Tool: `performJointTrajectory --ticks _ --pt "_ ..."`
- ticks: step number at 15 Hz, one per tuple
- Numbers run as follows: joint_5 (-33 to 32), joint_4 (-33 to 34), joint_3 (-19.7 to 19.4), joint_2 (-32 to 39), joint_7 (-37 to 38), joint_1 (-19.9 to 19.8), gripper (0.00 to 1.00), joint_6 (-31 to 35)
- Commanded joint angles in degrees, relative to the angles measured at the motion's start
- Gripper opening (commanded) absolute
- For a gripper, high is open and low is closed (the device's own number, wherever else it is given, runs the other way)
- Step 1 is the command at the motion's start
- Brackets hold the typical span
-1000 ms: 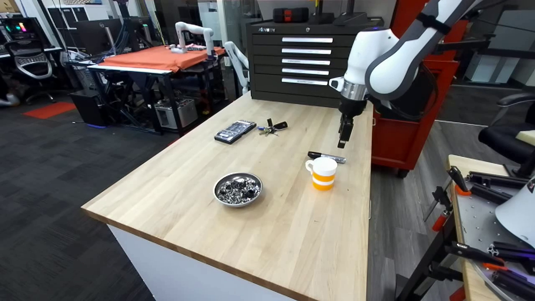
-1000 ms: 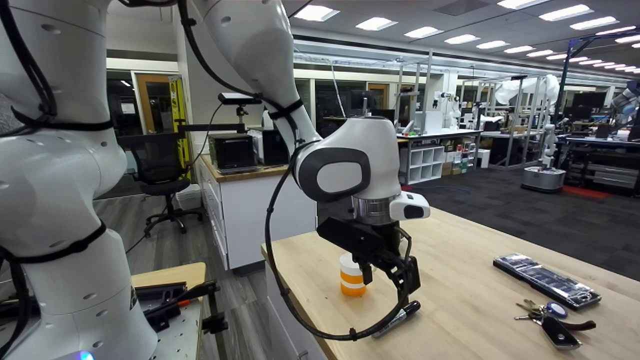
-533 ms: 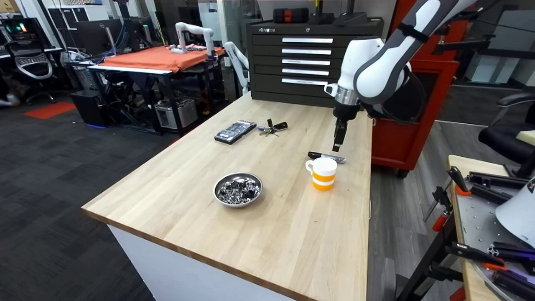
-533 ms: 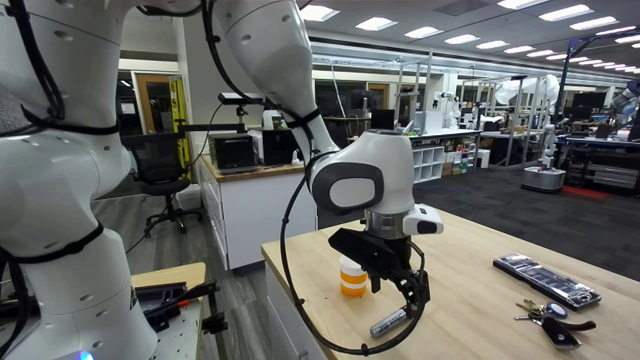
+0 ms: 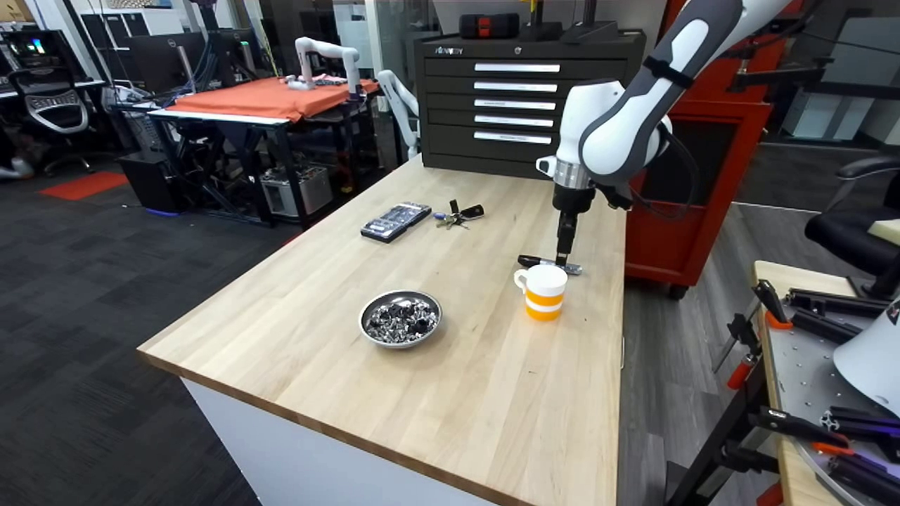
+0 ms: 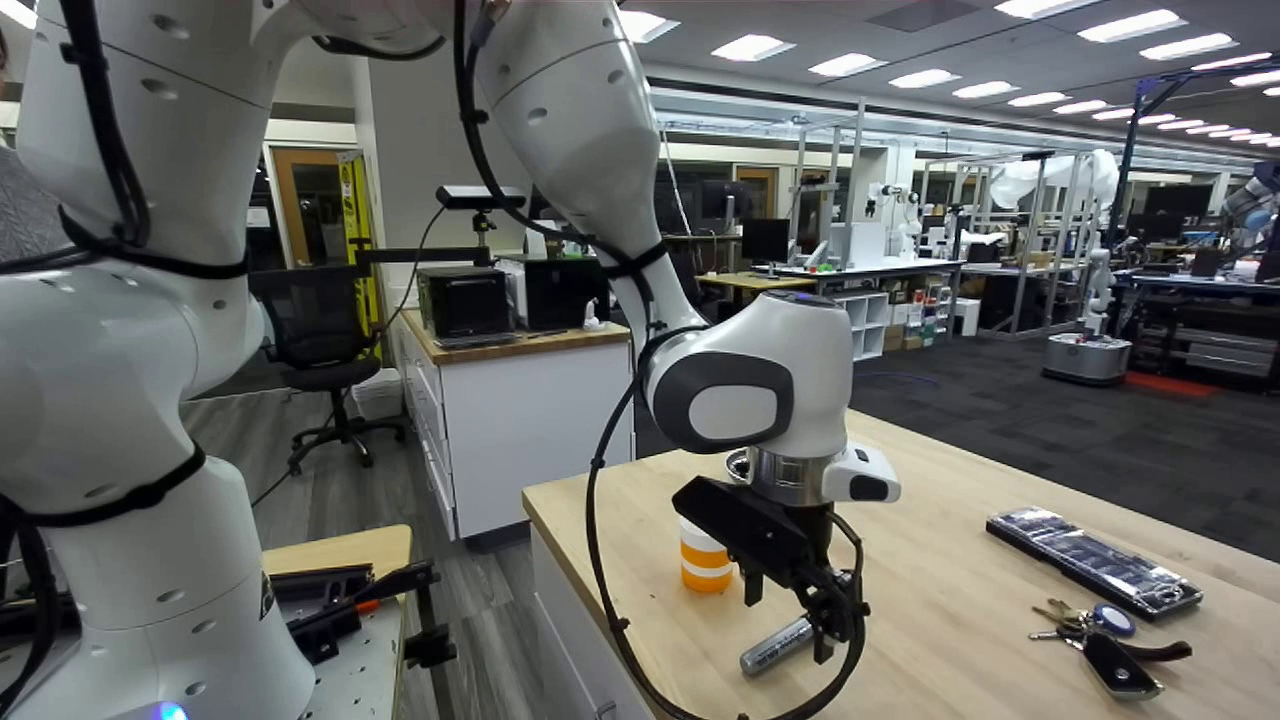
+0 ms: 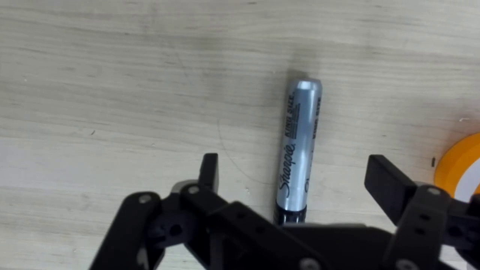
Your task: Put the marker inside the mug cup
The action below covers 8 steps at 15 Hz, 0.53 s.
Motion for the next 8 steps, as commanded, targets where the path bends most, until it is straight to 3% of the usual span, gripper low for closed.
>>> performJointTrajectory --ticks 1,8 --pt "0.42 2.61 1.3 1.41 -0.17 -1.42 1.0 -4.0" --pt "1.52 3.16 1.99 2.36 -0.62 -1.58 1.0 -6.67"
